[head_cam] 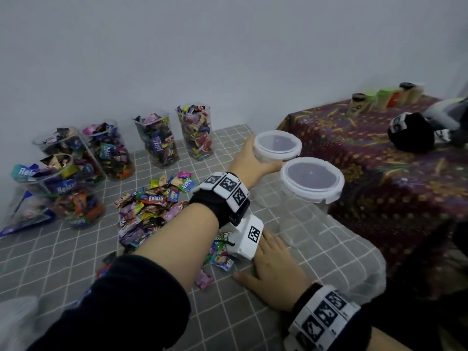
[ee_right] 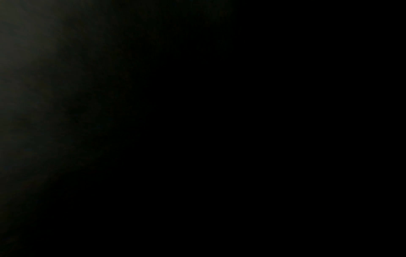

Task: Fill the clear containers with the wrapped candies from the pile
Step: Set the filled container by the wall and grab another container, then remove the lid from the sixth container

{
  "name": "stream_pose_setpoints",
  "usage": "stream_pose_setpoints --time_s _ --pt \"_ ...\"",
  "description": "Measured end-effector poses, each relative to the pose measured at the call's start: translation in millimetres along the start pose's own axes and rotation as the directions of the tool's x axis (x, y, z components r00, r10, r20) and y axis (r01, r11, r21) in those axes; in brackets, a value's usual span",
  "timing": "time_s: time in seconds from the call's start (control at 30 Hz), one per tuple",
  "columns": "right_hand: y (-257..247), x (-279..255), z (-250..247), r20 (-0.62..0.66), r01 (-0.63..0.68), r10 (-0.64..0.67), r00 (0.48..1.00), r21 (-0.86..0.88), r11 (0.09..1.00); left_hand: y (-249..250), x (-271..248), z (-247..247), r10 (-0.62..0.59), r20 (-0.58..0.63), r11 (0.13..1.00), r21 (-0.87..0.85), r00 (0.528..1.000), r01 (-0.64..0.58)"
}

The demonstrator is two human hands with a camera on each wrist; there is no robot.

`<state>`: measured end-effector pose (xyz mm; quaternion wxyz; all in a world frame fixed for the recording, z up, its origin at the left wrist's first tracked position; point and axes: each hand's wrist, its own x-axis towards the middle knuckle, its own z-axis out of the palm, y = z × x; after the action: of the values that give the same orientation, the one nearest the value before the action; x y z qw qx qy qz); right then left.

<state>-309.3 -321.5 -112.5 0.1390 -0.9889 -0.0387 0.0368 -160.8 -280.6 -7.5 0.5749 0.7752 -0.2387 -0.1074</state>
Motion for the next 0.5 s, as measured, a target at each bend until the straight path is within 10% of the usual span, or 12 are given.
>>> stream_pose_setpoints --time_s 0.5 --pt "-4.9 -3.7 -6.0 -0.021 -0.003 0.002 1.000 -0.033 0.999 3.6 -17.0 -17.0 0.020 -0.154 0.999 -0.025 0.988 -0.024"
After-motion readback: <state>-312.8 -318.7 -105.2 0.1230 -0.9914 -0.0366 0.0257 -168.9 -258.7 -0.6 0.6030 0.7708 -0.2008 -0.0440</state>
